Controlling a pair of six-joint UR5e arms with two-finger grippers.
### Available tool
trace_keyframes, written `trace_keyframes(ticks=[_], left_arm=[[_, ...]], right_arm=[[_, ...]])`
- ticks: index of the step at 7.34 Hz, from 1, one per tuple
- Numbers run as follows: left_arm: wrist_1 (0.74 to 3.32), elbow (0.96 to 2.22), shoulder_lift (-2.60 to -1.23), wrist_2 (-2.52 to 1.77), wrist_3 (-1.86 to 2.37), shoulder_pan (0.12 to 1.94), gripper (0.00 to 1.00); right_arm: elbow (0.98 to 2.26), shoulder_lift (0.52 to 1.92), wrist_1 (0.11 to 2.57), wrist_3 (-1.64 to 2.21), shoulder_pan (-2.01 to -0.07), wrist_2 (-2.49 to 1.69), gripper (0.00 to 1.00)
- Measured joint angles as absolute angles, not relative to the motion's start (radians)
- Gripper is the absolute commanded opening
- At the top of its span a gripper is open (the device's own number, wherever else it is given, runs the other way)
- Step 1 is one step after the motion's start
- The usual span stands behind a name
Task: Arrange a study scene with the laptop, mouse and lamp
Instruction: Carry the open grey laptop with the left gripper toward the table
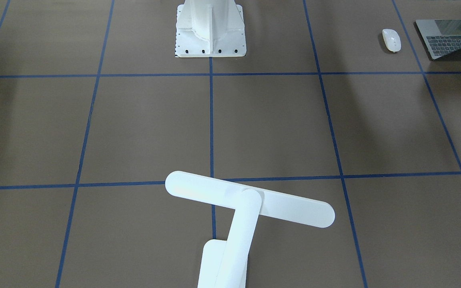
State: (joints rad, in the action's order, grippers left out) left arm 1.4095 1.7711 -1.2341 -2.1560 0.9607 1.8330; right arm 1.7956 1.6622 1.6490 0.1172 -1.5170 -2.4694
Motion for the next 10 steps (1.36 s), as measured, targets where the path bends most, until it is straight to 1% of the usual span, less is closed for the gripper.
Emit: trace_keyframes(ticks=[5,10], left_arm=[[1.416,1.704,-1.233,-2.16,1.013,1.833,0.99],[1.42,1.663,-1.232,-2.191,1.015,1.833,0.99]], right_arm=[[1.809,1.668,1.648,0.109,-1.518,-2.512,1.0],[1.827,1.67,1.648,0.11,-1.518,-2.525,1.0]])
